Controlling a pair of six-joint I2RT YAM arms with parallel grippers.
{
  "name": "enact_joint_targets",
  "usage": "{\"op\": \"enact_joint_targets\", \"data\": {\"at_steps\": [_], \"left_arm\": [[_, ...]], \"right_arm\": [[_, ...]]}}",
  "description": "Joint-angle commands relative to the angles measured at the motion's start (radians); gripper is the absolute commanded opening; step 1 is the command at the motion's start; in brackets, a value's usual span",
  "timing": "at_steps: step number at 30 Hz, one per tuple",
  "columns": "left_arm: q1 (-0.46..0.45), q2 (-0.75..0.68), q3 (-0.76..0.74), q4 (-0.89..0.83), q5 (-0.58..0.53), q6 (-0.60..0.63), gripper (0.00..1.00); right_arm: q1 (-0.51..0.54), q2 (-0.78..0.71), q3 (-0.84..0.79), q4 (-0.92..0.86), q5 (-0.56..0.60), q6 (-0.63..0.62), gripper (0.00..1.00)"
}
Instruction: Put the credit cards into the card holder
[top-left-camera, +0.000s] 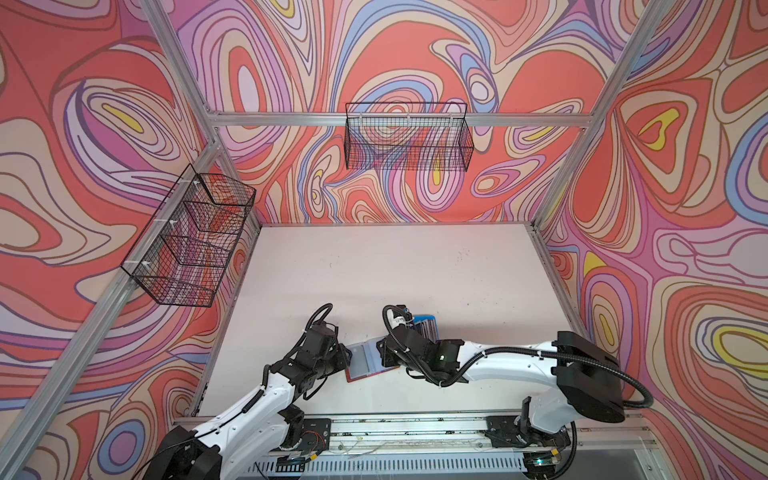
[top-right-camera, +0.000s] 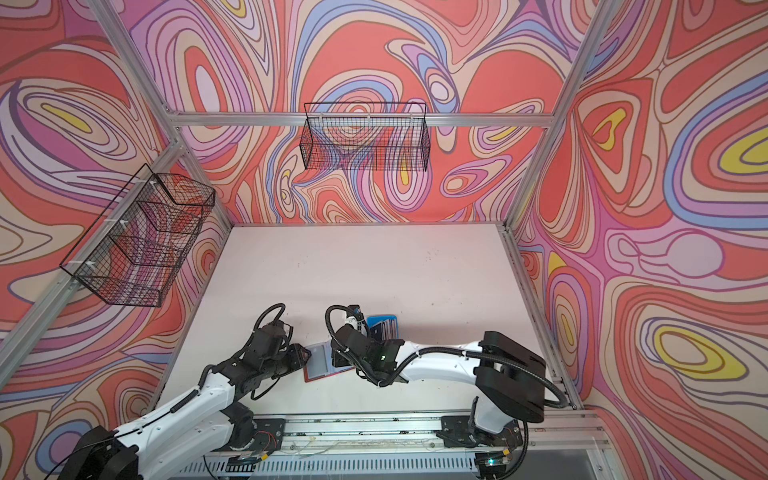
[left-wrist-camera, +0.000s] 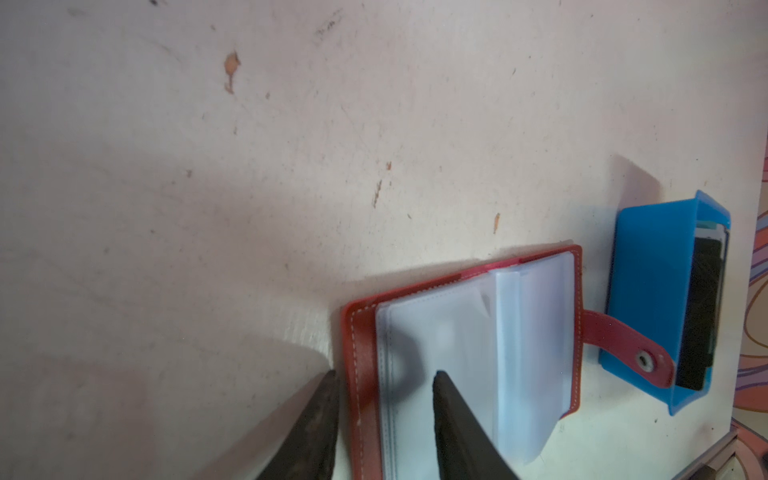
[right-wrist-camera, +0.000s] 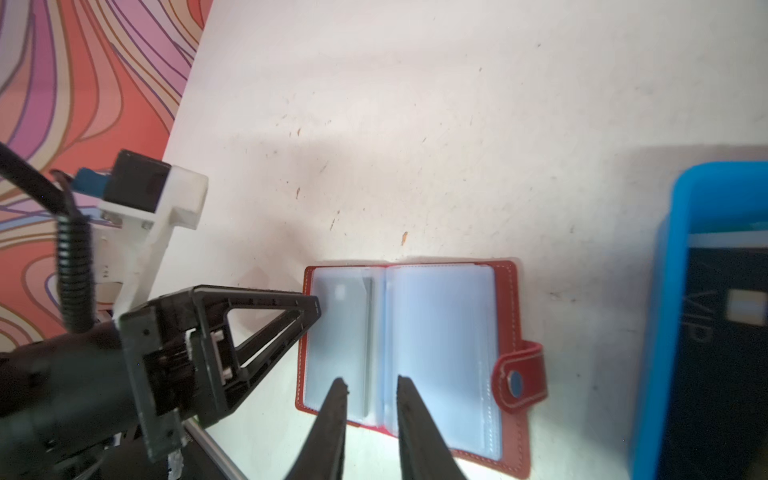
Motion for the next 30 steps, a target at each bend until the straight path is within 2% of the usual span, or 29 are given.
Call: {"op": "enact_joint_targets", "data": {"at_steps": [1, 6, 9, 12, 16, 17, 19, 22, 30], "left_arm": [[0.007, -0.005, -0.012, 0.001, 0.000, 0.010, 0.40], [0.005, -0.010, -0.014, 0.004, 0.010, 0.022, 0.40], [0.007, -0.011, -0.007, 0.004, 0.018, 0.026, 0.40], [0.006, -0.009, -0.006, 0.005, 0.020, 0.028, 0.40], [0.006, -0.004, -0.004, 0.004, 0.018, 0.029, 0.40], [0.007, -0.003, -0.003, 0.002, 0.018, 0.030, 0.40], [0.005, -0.002, -0.001, 0.001, 0.020, 0.030, 0.40], [0.007, -0.002, -0.001, 0.002, 0.020, 0.029, 0.40], [0.007, 0.002, -0.001, 0.007, 0.014, 0.029, 0.40]], "right_arm": [[-0.094, -0.035, -0.006, -0.079, -0.038, -0.034, 0.24], [-0.166, -0.158, 0.041, -0.359, 0.133, -0.088, 0.30], [-0.233, -0.212, 0.022, -0.455, 0.157, -0.096, 0.29], [-0.270, -0.235, 0.004, -0.520, 0.178, -0.120, 0.37], [-0.284, -0.224, -0.030, -0.480, 0.093, -0.153, 0.48], [-0.285, -0.207, -0.027, -0.480, 0.083, -0.157, 0.51], [-0.284, -0.164, -0.011, -0.499, 0.084, -0.168, 0.63], [-0.285, -0.122, 0.003, -0.497, 0.076, -0.182, 0.71], [-0.285, -0.020, 0.060, -0.499, 0.070, -0.224, 0.72]]}}
